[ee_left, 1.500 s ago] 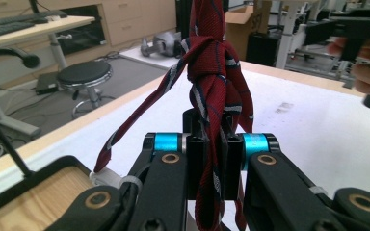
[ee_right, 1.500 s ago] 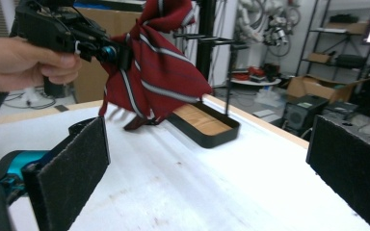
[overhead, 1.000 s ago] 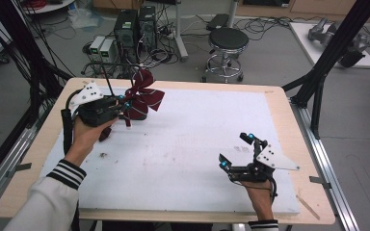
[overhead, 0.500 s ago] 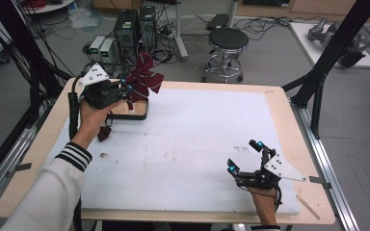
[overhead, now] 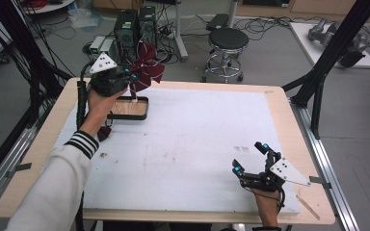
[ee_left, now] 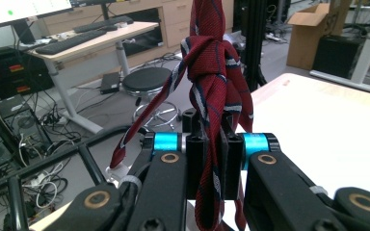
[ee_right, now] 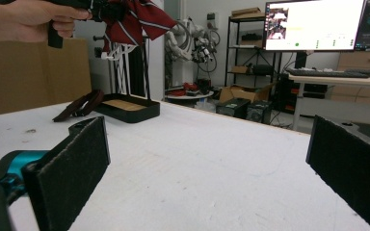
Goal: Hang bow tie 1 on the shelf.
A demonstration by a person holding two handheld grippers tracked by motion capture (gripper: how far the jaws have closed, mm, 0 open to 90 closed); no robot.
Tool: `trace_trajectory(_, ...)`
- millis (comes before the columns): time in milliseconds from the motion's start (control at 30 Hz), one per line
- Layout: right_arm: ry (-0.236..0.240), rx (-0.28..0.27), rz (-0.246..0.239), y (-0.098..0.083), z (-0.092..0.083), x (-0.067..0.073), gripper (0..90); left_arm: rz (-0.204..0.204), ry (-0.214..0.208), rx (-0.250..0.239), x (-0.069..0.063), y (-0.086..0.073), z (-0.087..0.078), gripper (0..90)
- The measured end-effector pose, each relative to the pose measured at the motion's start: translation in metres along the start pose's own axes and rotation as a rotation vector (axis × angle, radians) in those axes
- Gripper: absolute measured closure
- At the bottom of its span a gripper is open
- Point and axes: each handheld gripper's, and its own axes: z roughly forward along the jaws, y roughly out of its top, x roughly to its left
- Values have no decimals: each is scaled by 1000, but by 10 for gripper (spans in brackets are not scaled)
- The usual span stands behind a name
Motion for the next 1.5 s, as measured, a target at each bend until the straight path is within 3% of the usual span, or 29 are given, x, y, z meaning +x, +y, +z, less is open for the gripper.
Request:
trace_trajectory(433, -6, -1, 10, -3, -2, -4, 5, 5, 35, 22, 6, 7, 23, 846)
trace_trajectory(700, -7, 7, 9, -6, 0, -5, 5, 7, 26, 20, 3, 10, 35, 846)
trace_trajectory(933, -9, 2, 14, -7, -1, -6, 5, -32, 14, 21, 2, 3, 44, 846)
trace_trajectory(1167, -10, 9, 20, -10, 0, -8, 5, -29, -11, 34, -7, -2, 52, 845)
trace_trajectory(1500, -13, 1, 19, -10, 0, -6, 5, -56, -16, 49, -9, -26, 56, 845)
